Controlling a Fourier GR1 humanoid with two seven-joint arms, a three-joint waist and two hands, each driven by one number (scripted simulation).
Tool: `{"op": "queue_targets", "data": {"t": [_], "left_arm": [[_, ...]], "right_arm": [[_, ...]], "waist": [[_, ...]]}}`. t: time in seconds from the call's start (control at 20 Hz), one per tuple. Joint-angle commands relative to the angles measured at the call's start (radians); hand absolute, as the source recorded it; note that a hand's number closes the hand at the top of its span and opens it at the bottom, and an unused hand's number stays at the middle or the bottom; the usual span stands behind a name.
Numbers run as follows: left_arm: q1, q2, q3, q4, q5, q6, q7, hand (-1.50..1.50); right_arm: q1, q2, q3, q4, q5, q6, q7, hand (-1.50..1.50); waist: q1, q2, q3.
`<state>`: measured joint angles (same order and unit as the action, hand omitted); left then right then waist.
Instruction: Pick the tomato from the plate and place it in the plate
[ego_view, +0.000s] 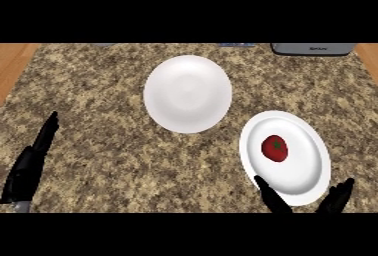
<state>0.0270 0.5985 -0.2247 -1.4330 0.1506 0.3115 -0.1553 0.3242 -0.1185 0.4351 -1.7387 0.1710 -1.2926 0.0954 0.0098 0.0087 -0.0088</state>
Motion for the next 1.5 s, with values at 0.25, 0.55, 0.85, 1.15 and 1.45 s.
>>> {"op": "queue_targets", "data": {"t": [0.25, 0.55, 0.85, 1.15, 1.45], "left_arm": [[0.016, -0.019, -0.015, -0.012, -0.020, -0.001, -0.019, 0.00], [0.006, -0.021, -0.011, -0.017, -0.025, -0.016, -0.018, 0.00], [-0.004, -0.034, 0.016, -0.008, -0.024, -0.023, 0.013, 0.00], [0.063, -0.014, 0.050, -0.090, -0.046, -0.051, 0.052, 0.00], [0.049, -0.086, 0.083, -0.021, -0.099, -0.059, -0.001, 0.00]], "right_arm": [[-0.008, -0.237, -0.045, -0.050, 0.049, 0.192, 0.445, -1.50], [-0.163, -0.338, -0.035, -0.044, 0.157, 0.351, 0.809, -1.50], [-0.335, -0.416, -0.042, -0.074, 0.210, 0.579, 1.124, -1.50], [-0.401, -0.380, -0.079, -0.020, 0.156, 0.687, 1.114, -1.50], [-0.433, -0.282, -0.084, 0.054, 0.120, 0.713, 1.003, -1.50]], "waist": [[0.033, 0.006, -0.002], [0.034, 0.001, 0.001], [0.006, -0.007, 0.006], [0.001, -0.009, 0.009], [-0.006, -0.009, 0.009]]}}
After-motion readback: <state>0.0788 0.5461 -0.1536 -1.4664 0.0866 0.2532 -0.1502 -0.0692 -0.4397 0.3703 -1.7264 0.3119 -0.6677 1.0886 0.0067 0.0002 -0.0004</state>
